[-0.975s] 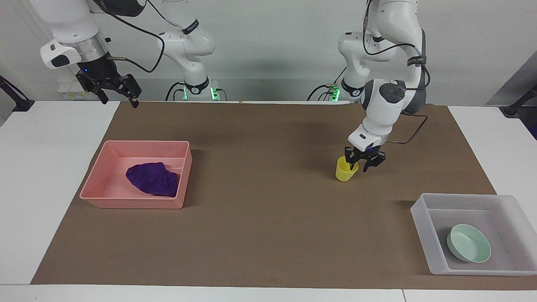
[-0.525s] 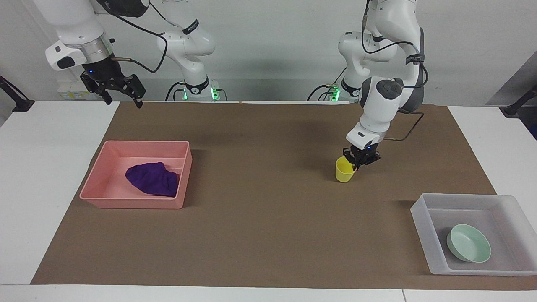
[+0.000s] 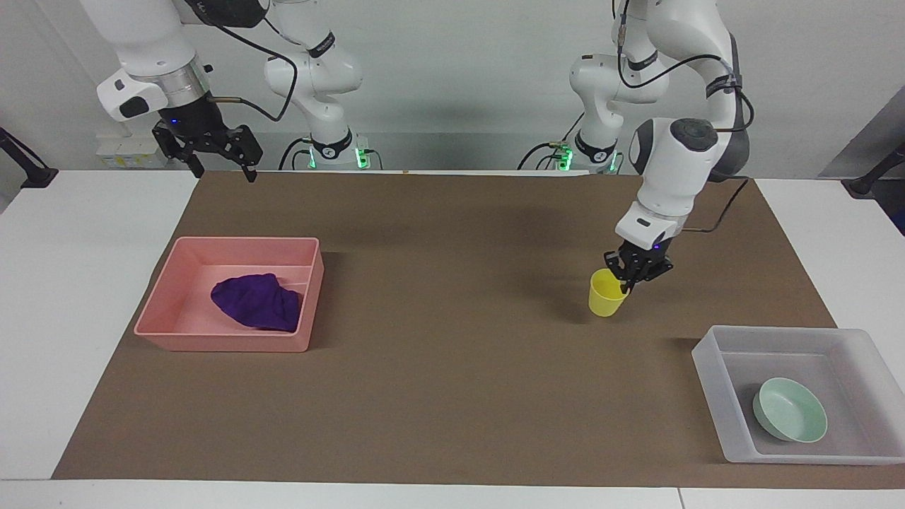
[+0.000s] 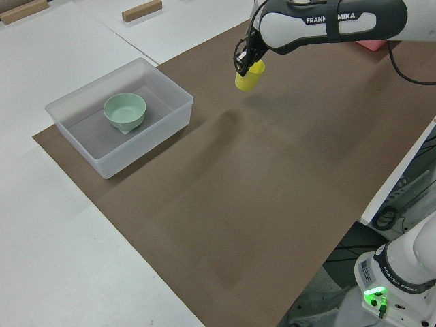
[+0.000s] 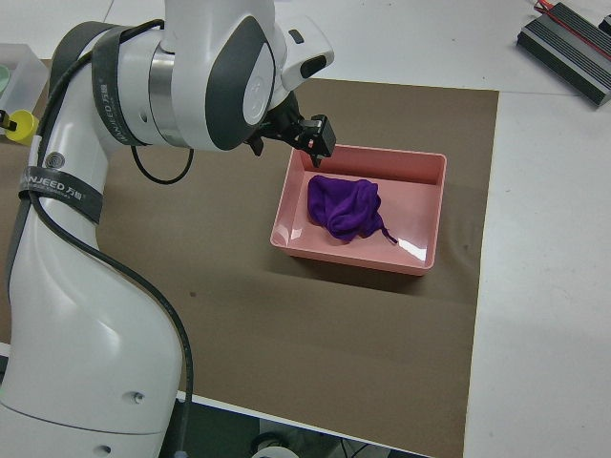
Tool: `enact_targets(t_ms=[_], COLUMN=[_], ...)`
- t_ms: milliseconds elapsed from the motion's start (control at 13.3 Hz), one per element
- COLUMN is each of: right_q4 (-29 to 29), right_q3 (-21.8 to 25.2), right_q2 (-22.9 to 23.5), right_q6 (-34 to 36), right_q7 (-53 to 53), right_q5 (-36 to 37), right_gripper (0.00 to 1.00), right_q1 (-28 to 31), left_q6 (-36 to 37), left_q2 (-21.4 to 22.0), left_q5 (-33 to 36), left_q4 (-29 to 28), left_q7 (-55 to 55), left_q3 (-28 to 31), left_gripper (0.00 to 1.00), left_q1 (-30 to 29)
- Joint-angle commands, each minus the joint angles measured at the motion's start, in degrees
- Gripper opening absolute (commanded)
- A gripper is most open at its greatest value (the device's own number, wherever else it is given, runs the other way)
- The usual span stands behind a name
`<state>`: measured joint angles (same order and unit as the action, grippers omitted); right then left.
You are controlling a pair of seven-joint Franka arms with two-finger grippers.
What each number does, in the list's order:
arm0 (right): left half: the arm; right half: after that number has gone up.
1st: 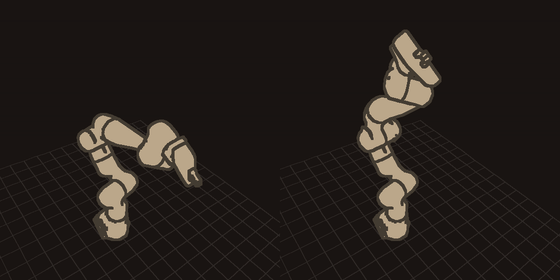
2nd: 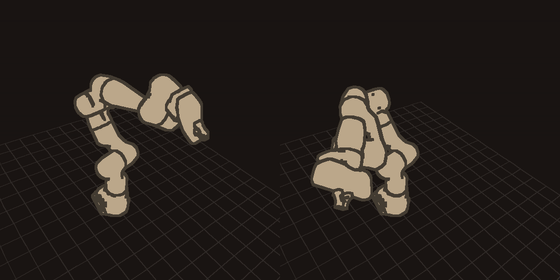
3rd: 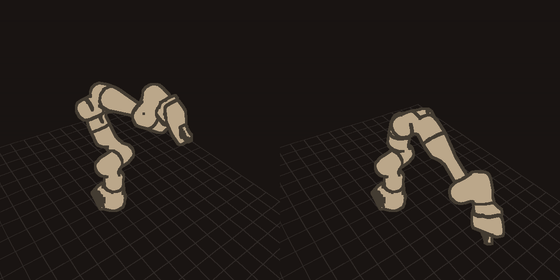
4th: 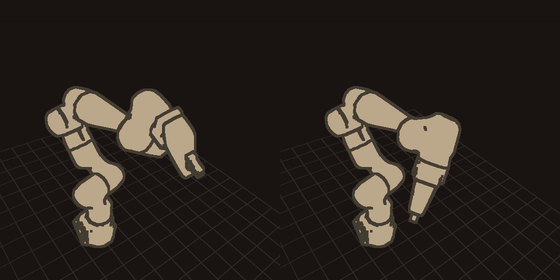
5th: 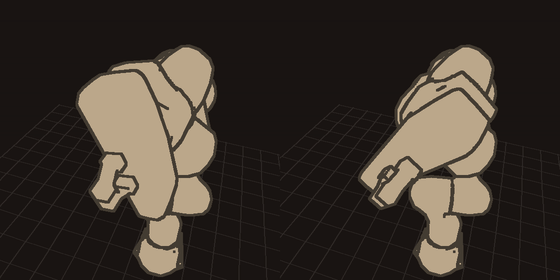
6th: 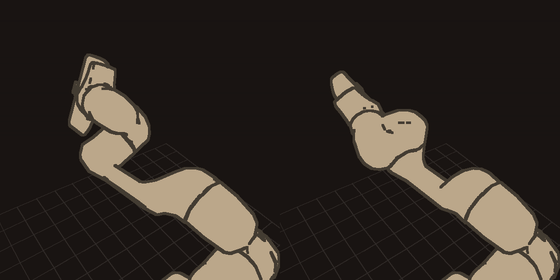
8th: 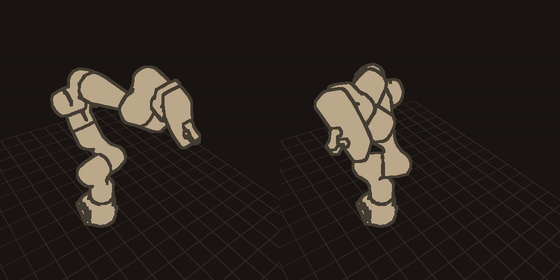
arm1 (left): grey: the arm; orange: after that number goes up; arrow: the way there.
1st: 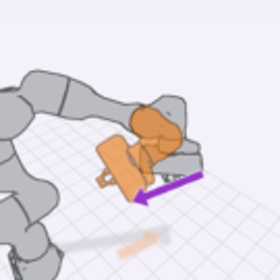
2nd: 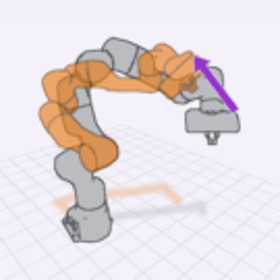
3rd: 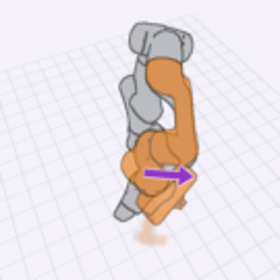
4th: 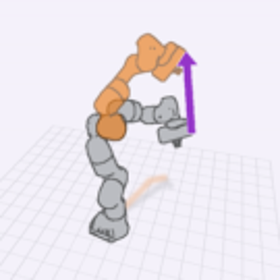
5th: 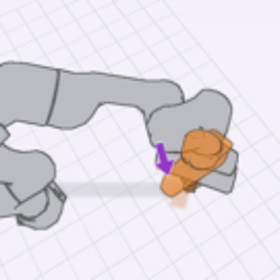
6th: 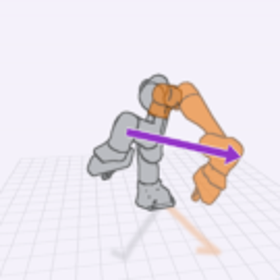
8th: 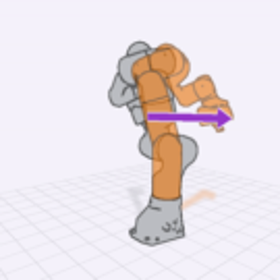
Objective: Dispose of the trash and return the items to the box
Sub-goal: 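Carry the yellow cup with the left gripper into the green bowl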
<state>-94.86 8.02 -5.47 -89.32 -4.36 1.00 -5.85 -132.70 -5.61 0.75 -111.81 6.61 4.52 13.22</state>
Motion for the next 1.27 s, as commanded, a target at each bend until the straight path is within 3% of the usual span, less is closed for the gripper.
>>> enact_targets(t_ms=[0, 450, 675, 1200], right_q4=[-0.5, -0.8, -0.9, -0.9], right_q3=[0.1, 0.2, 0.2, 0.2], right_q2=[-0.3, -0.4, -0.4, -0.4], right_q6=[0.2, 0.1, 0.0, -0.1], right_q7=[-0.7, -0.5, -0.8, -0.7], right_q5=[-0.1, -0.2, -0.2, -0.2], right_gripper=[1.0, 1.0, 1.0, 1.0], right_q1=[-0.1, 0.4, 0.0, 0.0], left_q6=[3.4, 4.7, 8.0, 2.3], left_q2=[-5.6, -13.8, -20.1, -26.5], left_q5=[0.9, 0.7, 0.5, -1.1], left_q4=[10.3, 24.2, 33.7, 36.7], left_q7=[-1.0, -4.9, -5.0, -7.4], left_q3=[-0.5, -0.7, -1.0, -2.3], left_gripper=[0.0, 0.0, 0.0, 0.0], left_q1=[-4.5, -14.1, -17.3, -22.9])
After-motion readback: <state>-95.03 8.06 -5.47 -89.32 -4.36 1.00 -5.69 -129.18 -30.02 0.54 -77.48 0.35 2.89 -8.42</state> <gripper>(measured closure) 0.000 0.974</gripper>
